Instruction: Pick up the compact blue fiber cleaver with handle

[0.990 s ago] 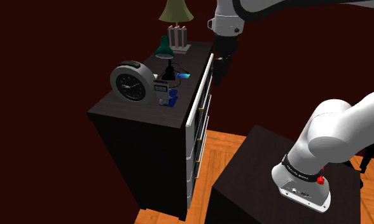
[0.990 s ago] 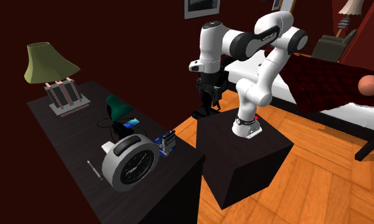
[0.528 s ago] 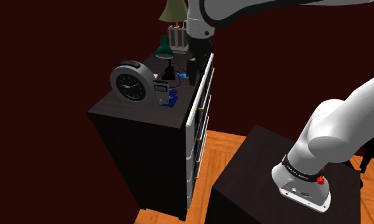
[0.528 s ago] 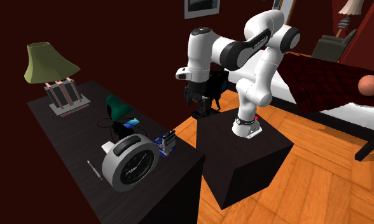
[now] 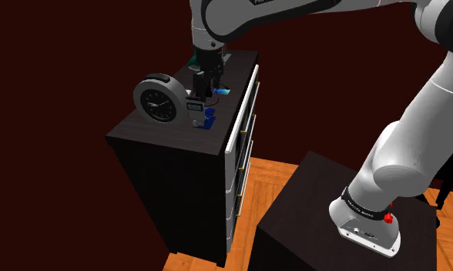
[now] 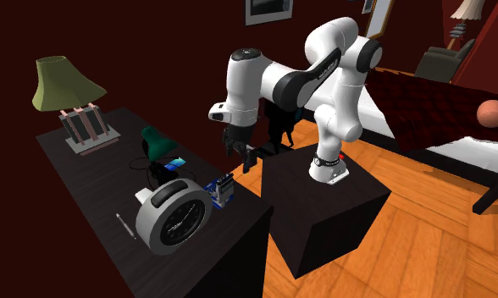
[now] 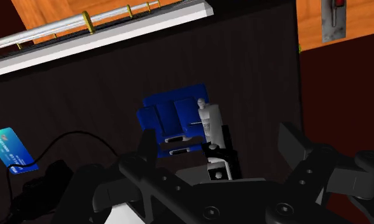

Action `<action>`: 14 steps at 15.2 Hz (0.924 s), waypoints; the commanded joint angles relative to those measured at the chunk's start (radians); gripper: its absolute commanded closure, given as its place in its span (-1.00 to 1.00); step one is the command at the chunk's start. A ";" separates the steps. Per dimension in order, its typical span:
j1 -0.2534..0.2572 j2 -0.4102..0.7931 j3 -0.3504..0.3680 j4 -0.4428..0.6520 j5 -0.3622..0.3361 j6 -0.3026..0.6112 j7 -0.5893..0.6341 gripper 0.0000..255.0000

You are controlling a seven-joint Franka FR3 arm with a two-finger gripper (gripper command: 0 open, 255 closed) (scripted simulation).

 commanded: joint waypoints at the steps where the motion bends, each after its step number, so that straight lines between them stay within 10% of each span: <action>1: 0.007 0.080 0.011 0.079 -0.033 0.009 0.027 -1.00; 11: 0.011 0.111 0.011 0.013 -0.049 0.109 0.042 -1.00; 12: 0.011 0.112 0.011 0.013 -0.049 0.109 0.042 1.00; 14: 0.010 0.111 0.011 0.013 -0.048 0.108 0.042 1.00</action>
